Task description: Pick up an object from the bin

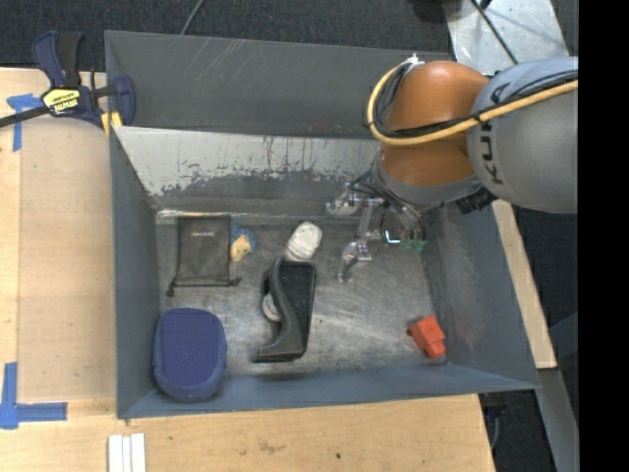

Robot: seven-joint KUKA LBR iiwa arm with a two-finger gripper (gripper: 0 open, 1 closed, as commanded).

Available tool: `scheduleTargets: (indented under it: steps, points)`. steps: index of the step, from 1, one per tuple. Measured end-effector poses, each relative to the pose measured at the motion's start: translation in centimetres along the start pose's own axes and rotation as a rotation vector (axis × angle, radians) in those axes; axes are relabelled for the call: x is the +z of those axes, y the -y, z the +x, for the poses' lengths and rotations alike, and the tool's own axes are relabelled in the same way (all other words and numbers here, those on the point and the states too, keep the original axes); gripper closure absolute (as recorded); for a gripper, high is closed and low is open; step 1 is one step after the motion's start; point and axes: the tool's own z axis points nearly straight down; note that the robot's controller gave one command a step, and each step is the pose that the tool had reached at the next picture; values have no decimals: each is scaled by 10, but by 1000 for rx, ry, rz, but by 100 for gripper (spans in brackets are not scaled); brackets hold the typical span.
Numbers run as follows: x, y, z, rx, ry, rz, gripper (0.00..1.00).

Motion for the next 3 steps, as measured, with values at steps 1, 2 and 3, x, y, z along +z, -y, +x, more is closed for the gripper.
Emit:
scheduleTargets:
  steps: [1, 2, 3]
  points:
    - [51, -33, -26, -65, 11, 1, 0]
    - [53, -34, -26, -65, 10, 0, 100]
    - [-116, -36, -7, -162, 18, 1, 100]
